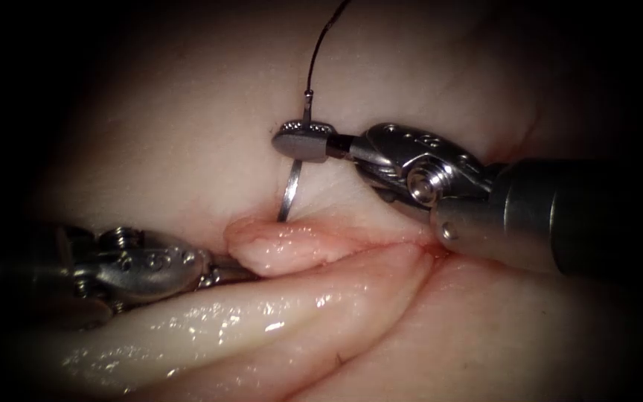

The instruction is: Wound Closure

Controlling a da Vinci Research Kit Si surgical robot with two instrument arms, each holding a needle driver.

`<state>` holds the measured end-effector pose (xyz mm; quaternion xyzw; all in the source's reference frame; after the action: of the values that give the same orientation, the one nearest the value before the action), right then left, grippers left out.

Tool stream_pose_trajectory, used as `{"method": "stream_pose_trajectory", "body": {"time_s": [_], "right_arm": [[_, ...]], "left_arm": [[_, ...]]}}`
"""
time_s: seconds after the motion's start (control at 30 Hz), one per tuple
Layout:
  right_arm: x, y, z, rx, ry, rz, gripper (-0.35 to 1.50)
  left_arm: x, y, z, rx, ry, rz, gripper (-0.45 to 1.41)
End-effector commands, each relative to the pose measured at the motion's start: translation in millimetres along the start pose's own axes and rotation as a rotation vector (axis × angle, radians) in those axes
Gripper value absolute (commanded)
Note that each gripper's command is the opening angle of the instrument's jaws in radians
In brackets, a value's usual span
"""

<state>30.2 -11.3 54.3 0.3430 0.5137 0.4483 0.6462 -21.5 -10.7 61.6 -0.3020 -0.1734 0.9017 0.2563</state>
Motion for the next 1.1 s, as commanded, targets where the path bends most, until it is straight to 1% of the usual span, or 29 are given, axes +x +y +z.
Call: {"method": "stream_pose_trajectory", "body": {"time_s": [0.03,0.27,0.53,0.7,0.8,0.97,1.1], "right_arm": [[0.4,0.0,1.1,-0.004,0.015,0.028,-0.35],[0.4,-0.9,1.9,0.009,0.057,0.184,-0.35],[-0.2,-2.3,2.4,0.064,0.044,0.252,-0.35],[-0.9,-4.0,2.8,0.102,0.025,0.345,-0.35],[-1.4,-5.2,2.9,0.073,-0.009,0.386,-0.35],[-1.8,-6.1,2.6,0.056,-0.022,0.411,-0.35],[-1.9,-6.4,2.1,0.023,-0.024,0.438,-0.35]], "left_arm": [[0.1,0.0,0.8,-0.001,0.001,0.001,-0.32],[0.1,0.0,0.8,-0.001,0.001,0.000,-0.32],[0.1,0.0,0.7,0.001,0.000,0.000,-0.32],[0.1,-0.1,0.6,0.002,0.000,0.001,-0.32],[0.1,-0.1,0.5,0.001,0.000,0.001,-0.33],[0.1,-0.1,0.5,0.001,0.000,0.001,-0.33],[0.1,-0.1,0.5,0.004,-0.001,0.001,-0.33]]}}
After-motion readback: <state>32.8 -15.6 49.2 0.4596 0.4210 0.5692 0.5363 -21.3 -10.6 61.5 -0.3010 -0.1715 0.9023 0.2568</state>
